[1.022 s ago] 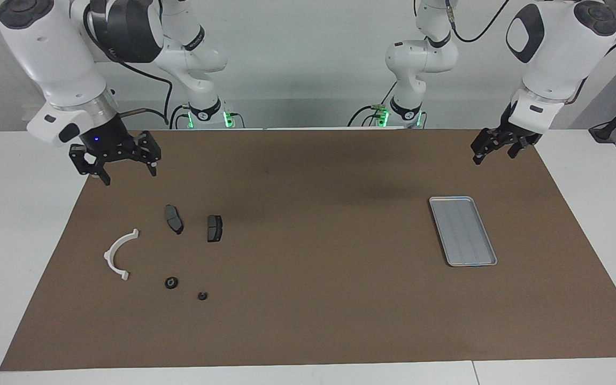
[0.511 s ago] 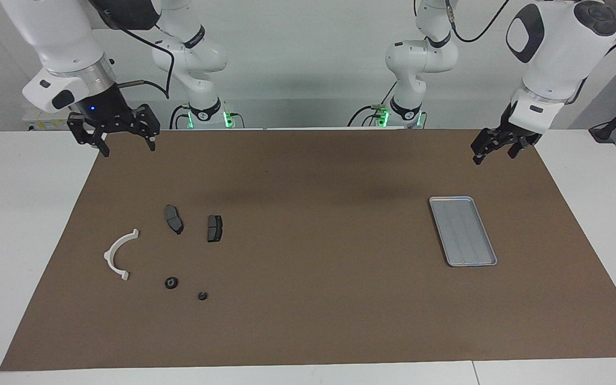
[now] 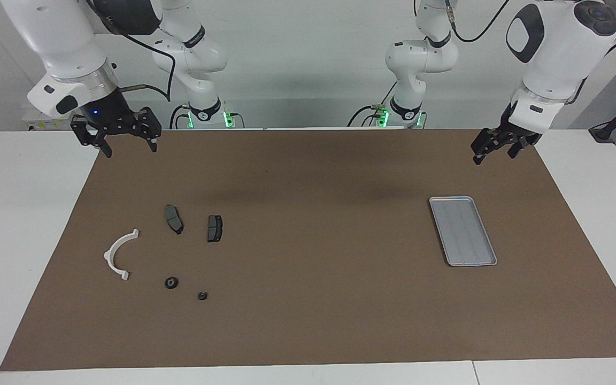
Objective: Place bearing gear from tray to pile
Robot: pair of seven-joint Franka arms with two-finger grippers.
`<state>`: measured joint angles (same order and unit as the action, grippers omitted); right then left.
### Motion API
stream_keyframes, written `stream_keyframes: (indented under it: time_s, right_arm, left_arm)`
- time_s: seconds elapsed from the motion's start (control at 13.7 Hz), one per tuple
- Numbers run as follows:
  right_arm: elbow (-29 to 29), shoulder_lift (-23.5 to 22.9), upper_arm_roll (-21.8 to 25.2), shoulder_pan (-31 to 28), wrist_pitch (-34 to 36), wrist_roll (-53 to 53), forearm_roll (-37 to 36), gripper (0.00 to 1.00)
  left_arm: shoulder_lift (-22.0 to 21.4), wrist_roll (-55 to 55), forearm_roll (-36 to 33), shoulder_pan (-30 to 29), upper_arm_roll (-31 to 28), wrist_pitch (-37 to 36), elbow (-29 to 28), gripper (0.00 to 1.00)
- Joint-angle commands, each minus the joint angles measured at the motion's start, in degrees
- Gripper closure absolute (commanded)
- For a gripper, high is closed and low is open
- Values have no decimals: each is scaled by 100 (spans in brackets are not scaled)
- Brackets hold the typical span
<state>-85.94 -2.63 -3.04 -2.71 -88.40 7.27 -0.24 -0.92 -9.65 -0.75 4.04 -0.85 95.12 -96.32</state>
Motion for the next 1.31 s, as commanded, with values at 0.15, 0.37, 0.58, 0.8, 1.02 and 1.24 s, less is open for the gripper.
stream_keyframes:
  time_s: [0.15,0.37,0.58,0.8,1.02,1.24]
  right_arm:
    - [-151,97,-39,-72,-142,-59,147,0]
    - [-186,88,-30,-28,-327,-76,121,0]
    - [-203,79,-30,-1,-371,-348,-19,0]
    - [-326,88,-30,-37,-459,-349,-46,0]
    - [-300,79,-30,-19,-424,-340,-46,0]
    - [-274,61,-30,-19,-389,-340,-46,0]
  left_arm:
    - [-66,42,-4,-9,-3,-90,25,0]
    - [-66,42,-4,-9,-3,-90,25,0]
    - [-66,33,-4,-9,-3,-90,25,0]
    - [-66,33,-4,-9,6,-98,25,0]
    - [-31,25,5,-35,-3,-98,95,0]
    - [4,16,57,-96,58,-169,122,0]
